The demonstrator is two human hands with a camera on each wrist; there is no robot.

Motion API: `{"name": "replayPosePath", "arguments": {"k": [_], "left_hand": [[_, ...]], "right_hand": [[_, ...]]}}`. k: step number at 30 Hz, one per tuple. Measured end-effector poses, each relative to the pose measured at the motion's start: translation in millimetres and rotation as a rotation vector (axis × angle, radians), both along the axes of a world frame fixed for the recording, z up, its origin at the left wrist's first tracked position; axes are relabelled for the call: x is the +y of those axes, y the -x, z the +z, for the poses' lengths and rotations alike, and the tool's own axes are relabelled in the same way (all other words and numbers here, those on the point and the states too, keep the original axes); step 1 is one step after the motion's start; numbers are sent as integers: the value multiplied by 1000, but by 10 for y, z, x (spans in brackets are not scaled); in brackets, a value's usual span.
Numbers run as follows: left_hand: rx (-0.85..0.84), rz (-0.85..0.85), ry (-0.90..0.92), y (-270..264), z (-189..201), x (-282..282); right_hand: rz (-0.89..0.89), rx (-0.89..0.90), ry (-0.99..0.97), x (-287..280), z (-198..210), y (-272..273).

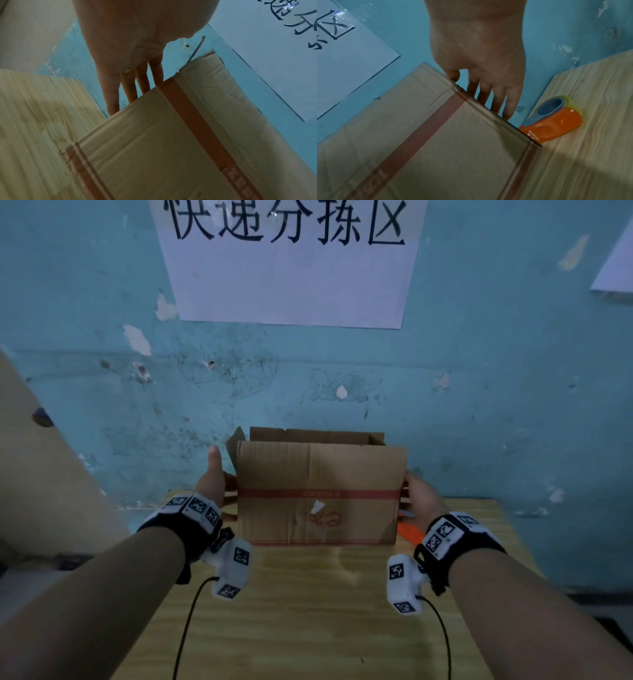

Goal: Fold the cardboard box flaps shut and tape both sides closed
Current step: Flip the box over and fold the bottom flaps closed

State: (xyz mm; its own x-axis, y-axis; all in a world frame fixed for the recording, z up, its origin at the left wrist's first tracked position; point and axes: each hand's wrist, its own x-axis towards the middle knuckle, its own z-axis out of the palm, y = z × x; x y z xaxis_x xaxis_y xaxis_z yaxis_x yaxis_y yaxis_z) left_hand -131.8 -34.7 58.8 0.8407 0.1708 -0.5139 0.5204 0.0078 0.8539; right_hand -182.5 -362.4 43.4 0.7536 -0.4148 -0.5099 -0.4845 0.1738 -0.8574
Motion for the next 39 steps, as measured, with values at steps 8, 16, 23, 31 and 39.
{"name": "replayPosePath", "arguments": {"k": [8, 16, 23, 31, 39], "left_hand": [[-14, -26, 22, -103, -126, 129], [-46, -90, -8, -77, -257, 150], [-106, -369, -279, -80, -344, 200], [-155, -791, -800, -13, -563, 172], [-206, -1022, -946, 43, -700, 38]], "right_hand": [[169, -106, -52, 73, -190, -94], [42, -72, -110, 175, -399, -100], [91, 17, -115, 89, -623, -216], [372, 227, 288, 255, -515, -86], [621, 288, 504, 281, -532, 3]]}}
